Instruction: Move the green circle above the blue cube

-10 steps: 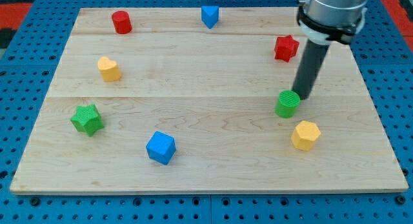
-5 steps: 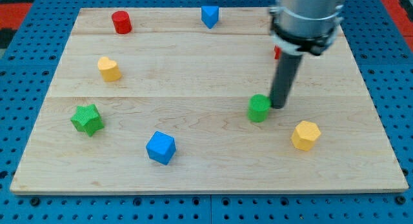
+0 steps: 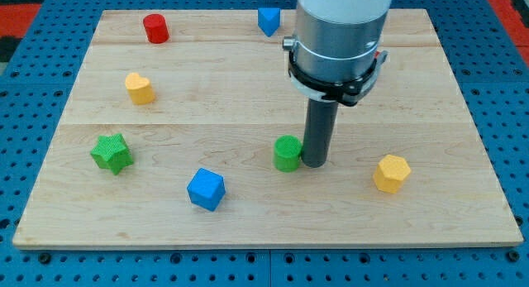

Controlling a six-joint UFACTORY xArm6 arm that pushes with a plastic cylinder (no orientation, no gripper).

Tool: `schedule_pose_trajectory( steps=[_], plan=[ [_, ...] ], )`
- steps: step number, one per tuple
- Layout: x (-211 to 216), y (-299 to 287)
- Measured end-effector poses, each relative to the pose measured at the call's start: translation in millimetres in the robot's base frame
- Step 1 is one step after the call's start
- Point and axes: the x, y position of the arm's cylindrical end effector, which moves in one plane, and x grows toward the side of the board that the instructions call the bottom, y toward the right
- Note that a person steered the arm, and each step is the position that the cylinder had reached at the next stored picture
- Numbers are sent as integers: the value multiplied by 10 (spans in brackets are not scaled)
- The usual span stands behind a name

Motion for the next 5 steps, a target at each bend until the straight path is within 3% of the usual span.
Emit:
schedule_pose_trajectory(
  steps=[2, 5],
  plan=[
    [0, -836],
    [0, -876]
  ],
)
